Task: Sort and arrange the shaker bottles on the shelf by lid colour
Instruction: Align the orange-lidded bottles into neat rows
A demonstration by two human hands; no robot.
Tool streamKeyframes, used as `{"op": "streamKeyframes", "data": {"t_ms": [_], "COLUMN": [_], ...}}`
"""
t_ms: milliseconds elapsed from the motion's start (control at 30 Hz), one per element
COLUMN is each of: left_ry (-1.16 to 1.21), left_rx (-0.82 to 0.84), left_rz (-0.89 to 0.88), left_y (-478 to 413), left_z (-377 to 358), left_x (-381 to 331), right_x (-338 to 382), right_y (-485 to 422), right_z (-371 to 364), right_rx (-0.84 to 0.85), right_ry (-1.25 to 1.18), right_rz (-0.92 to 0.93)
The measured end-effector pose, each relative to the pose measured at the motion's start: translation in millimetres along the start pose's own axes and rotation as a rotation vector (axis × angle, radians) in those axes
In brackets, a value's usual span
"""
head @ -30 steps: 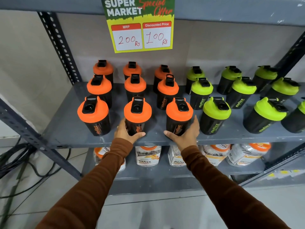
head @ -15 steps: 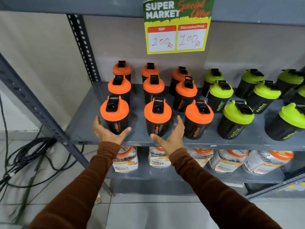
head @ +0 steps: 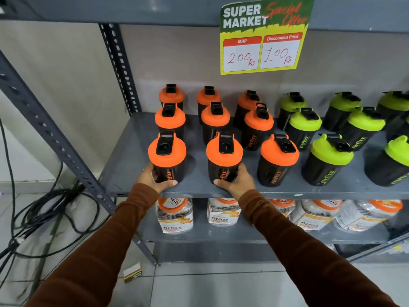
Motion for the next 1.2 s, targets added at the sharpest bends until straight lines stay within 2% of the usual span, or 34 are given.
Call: {"op": "streamKeyframes", "data": {"t_ms": [433,767,1200], "left_ry": [-0.031,-0.005,0.046], "left_rx": [0.110,0.132,0.141], "left_rz": [0.071,0.046,0.004], "left_y": [-2.9,-1.3,2.3], "left_z": [8.0,8.6,12.2], "left_x": [9.6,8.5,8.7], "right_x": [1.1,2.8,2.8], "right_y": [1.5,5.9,9.7], "right_z": [2.7,1.4,5.9], "right_rx": [0.014,-0.014,0.057], "right_ry": [0.051,0.073,0.087], "right_rz": [0.007,0.003,-0.012]}}
Point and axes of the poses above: each hand's wrist, its own y-axis away from the middle knuckle, its own z-axis out of the back of the hand, x = y × z, the point moved 3 cm from there along -y, towards the middle knuckle, and after that the axes turned 3 degrees about -x, right-handed, at the moved point
